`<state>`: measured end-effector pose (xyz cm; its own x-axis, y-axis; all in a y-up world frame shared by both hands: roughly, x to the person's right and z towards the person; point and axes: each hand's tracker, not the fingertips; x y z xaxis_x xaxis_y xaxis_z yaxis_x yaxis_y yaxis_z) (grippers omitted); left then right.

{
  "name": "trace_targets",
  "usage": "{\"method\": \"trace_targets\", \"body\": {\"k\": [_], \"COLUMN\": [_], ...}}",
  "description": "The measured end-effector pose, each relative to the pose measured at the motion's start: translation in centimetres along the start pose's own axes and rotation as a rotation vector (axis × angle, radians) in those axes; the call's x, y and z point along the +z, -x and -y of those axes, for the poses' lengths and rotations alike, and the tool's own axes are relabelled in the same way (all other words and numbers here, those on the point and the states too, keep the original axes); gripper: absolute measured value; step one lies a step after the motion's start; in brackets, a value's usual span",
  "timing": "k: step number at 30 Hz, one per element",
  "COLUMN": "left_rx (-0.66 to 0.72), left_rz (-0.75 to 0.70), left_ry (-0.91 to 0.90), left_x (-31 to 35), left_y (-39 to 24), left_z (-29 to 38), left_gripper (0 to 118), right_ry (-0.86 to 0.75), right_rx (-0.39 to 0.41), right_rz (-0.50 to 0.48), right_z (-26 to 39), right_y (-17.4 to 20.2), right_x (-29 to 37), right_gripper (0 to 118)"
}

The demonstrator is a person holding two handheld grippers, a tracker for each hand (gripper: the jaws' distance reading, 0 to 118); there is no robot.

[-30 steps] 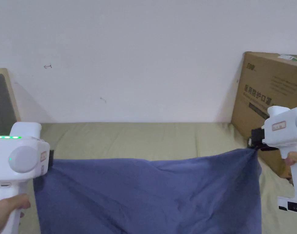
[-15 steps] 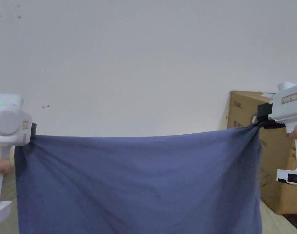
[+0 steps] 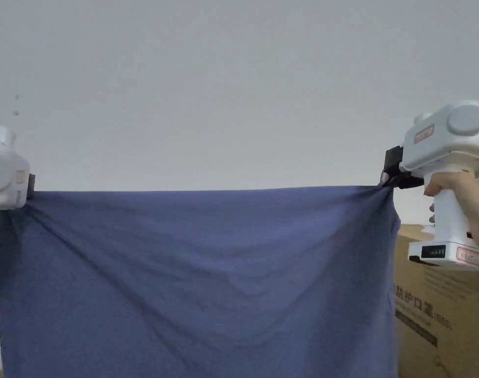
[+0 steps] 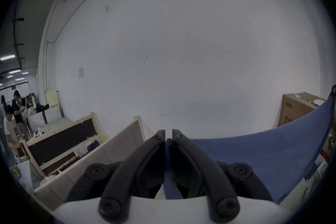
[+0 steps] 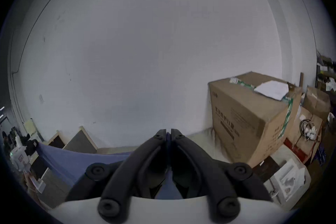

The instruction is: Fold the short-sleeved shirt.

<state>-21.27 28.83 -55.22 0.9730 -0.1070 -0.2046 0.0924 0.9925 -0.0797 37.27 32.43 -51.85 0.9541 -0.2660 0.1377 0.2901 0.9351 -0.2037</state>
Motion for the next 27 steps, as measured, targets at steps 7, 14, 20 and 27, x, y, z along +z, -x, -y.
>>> {"method": "trace_targets", "body": {"k": [7, 14, 20, 27], "left_rx": [0.033, -0.023, -0.120, -0.173], "left_rz": [0.041, 0.037, 0.056, 0.098], "left_ry": [0.054, 0.232, 0.486, 0.710], "left_x": [-2.8, -5.6, -9.9, -6.8], "left_y": [-0.1, -3.1, -6.7, -7.9], "left_z": [2.7, 14.6, 29.3, 43.0], "left_gripper": [5, 5, 5, 5], "right_ry": [0.021, 0.212, 0.502, 0.781], "right_rx": [-0.054, -0.064, -0.043, -0.090], "right_rz": [-0.003, 0.051, 0.163, 0.231], "right_z": [1.1, 11.6, 26.2, 43.1], "right_y": [-0.1, -2.7, -7.3, -11.8], "right_x": [-1.6, -8.4, -15.9, -15.9], "right_gripper": [3, 3, 3, 3]}}
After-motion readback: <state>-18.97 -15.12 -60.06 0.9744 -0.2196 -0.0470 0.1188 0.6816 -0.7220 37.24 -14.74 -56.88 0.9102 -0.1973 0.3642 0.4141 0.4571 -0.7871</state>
